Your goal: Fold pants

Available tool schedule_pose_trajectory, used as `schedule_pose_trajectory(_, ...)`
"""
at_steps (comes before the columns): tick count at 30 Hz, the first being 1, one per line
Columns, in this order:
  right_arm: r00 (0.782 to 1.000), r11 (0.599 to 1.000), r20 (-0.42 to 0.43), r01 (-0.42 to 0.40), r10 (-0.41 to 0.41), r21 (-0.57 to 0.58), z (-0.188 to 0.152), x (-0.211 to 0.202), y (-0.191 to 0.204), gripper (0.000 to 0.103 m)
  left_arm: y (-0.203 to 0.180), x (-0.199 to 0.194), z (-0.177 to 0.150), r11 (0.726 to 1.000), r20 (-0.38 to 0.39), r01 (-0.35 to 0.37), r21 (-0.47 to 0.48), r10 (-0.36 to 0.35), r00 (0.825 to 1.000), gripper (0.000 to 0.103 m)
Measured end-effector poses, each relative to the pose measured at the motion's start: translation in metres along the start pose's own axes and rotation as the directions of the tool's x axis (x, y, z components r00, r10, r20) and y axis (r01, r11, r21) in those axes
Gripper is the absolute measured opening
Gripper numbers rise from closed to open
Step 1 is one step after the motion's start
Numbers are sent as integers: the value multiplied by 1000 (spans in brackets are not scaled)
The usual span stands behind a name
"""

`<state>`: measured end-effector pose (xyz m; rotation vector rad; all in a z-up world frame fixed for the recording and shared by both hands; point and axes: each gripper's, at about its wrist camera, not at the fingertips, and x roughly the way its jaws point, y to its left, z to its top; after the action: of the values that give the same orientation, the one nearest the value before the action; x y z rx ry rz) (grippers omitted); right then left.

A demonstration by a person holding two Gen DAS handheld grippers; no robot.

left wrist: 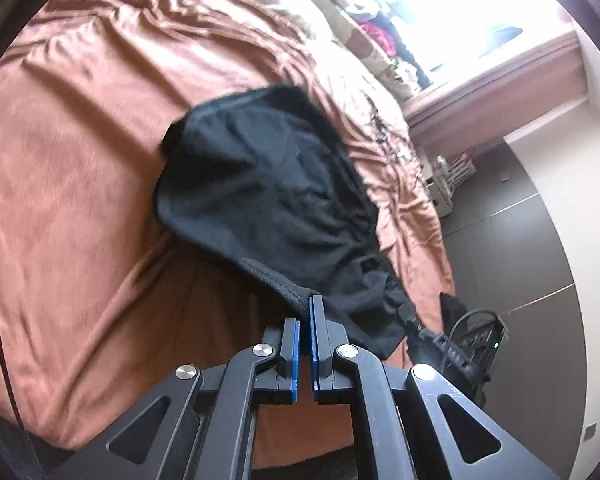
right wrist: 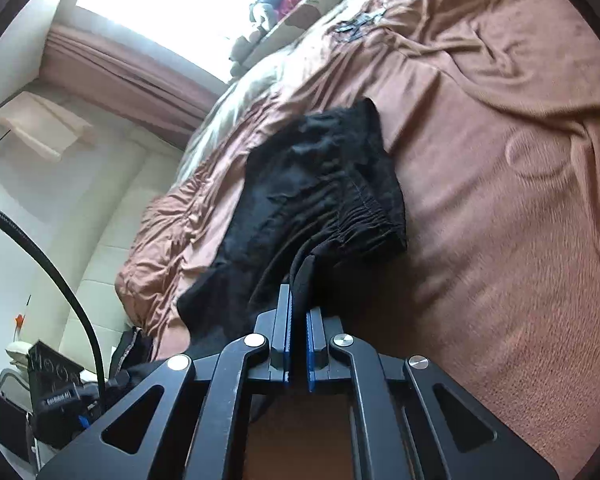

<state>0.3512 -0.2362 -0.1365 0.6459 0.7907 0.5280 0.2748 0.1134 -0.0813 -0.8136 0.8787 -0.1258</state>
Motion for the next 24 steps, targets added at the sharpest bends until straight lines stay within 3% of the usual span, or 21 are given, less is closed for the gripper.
schedule_pose_trajectory(12,1000,1000,30,-7,6,1,30,4,18,3,-34,-2,75,997,73,49,61,-53,996,4)
schedule_pose_trajectory(24,999,1000,29,18,-18,11,75,44,35,3,-39,48,163,996,61,45,75,-50,997,4)
